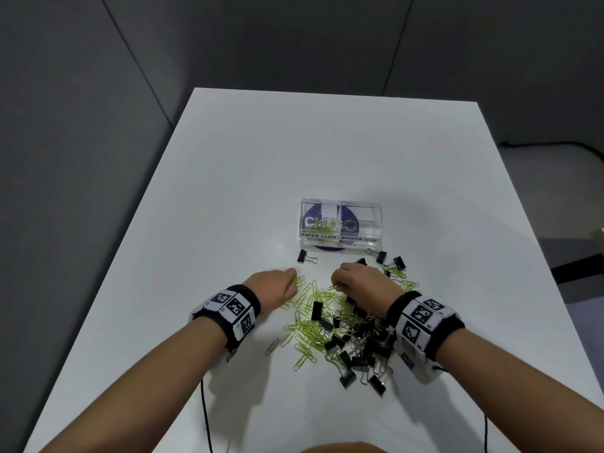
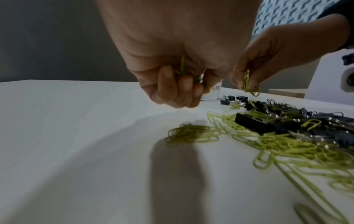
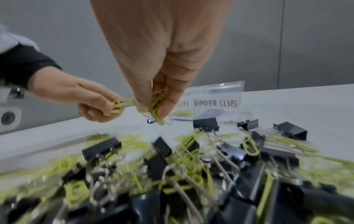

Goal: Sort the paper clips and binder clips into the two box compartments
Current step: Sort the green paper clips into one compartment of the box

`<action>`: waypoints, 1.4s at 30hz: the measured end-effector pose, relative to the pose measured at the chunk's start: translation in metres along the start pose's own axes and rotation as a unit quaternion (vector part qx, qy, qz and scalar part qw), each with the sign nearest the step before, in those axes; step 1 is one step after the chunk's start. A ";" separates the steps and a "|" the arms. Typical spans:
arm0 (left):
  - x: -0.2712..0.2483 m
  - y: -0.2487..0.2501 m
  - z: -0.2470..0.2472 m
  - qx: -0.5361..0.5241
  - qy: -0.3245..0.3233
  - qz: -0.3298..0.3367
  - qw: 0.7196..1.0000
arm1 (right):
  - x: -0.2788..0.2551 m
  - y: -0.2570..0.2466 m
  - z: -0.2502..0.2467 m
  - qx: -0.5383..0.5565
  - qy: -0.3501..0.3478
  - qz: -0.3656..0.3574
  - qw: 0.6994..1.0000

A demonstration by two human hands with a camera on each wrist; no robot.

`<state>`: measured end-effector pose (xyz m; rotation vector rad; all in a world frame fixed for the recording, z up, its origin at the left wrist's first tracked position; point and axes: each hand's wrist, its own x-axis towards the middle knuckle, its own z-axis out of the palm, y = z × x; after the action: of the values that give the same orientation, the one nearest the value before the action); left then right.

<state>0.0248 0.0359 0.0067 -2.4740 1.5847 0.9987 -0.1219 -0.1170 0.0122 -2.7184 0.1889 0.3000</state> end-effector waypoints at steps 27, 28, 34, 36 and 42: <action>0.078 0.013 -0.115 0.115 0.074 -0.001 0.991 | 0.082 0.025 -0.058 0.143 0.160 0.110 0.971; 0.084 0.017 -0.116 0.127 0.067 0.005 0.990 | 0.073 0.027 -0.056 0.144 0.168 0.103 0.970; 0.108 0.033 -0.110 0.162 0.037 0.031 0.986 | 0.023 0.040 -0.039 0.086 0.119 0.074 0.986; 0.107 0.035 -0.107 0.162 0.056 0.040 0.984 | 0.010 0.049 -0.031 0.060 0.090 0.097 0.989; 0.091 0.061 -0.080 0.205 0.151 0.172 0.952 | -0.016 0.074 -0.012 0.009 0.079 0.208 0.975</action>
<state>0.0383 -0.0949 0.0404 -2.1798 2.1089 0.2573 -0.1485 -0.1880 -0.0007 -2.6638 0.8078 0.1930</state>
